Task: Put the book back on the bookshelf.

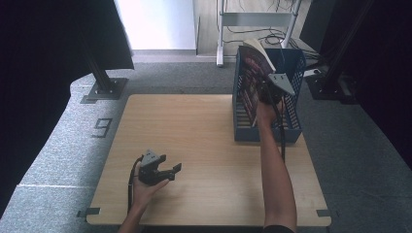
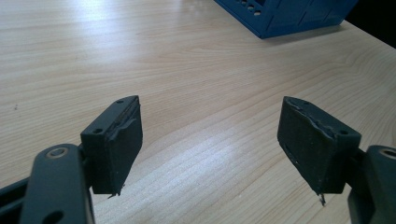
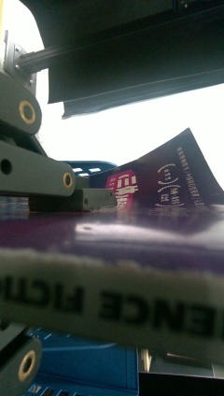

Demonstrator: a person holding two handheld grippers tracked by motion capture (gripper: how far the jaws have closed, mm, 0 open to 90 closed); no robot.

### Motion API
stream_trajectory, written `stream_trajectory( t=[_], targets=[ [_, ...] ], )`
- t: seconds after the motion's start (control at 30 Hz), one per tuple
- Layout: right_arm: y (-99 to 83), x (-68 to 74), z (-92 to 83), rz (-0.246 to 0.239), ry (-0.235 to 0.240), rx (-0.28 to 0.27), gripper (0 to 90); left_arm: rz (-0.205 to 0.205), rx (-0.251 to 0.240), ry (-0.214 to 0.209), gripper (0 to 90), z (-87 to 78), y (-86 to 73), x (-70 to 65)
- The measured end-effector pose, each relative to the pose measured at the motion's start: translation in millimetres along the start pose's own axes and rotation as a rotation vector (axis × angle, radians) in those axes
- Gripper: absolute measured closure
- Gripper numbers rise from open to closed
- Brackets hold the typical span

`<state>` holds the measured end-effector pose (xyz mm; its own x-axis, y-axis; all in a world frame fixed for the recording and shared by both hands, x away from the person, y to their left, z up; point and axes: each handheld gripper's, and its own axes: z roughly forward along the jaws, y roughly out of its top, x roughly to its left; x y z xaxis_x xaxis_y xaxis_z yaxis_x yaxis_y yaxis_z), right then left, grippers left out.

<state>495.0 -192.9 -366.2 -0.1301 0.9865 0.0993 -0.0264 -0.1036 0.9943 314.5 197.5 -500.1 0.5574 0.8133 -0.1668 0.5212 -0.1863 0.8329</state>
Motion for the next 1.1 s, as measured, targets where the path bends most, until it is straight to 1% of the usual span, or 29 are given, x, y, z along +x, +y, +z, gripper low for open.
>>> stream_trajectory(
  t=[0.17,0.33,0.5,0.73,0.97,1.1],
  targets=[
    [-2.2,3.4,5.5,-0.009,-0.004,0.007,81.6,0.002,-0.002,-0.001,22.2,-1.8,0.2,0.1],
    [-4.2,5.9,8.9,-0.012,0.000,-0.001,81.5,-0.001,-0.006,0.001,22.2,-3.1,0.1,0.7],
    [-8.6,5.5,13.4,-0.019,-0.007,0.007,81.5,-0.006,-0.007,0.005,22.3,-3.1,-0.5,2.4],
    [-16.1,3.3,20.2,-0.015,-0.017,0.015,81.5,-0.010,-0.002,0.009,22.2,-2.7,-1.5,4.2],
    [-25.1,7.8,27.4,-0.039,-0.013,0.030,81.5,-0.011,-0.002,0.013,22.3,-3.1,-1.8,5.1],
    [-31.1,10.4,30.8,-0.050,-0.013,0.049,81.4,-0.013,0.001,0.017,22.3,-2.7,-2.8,6.7]
  ],
)
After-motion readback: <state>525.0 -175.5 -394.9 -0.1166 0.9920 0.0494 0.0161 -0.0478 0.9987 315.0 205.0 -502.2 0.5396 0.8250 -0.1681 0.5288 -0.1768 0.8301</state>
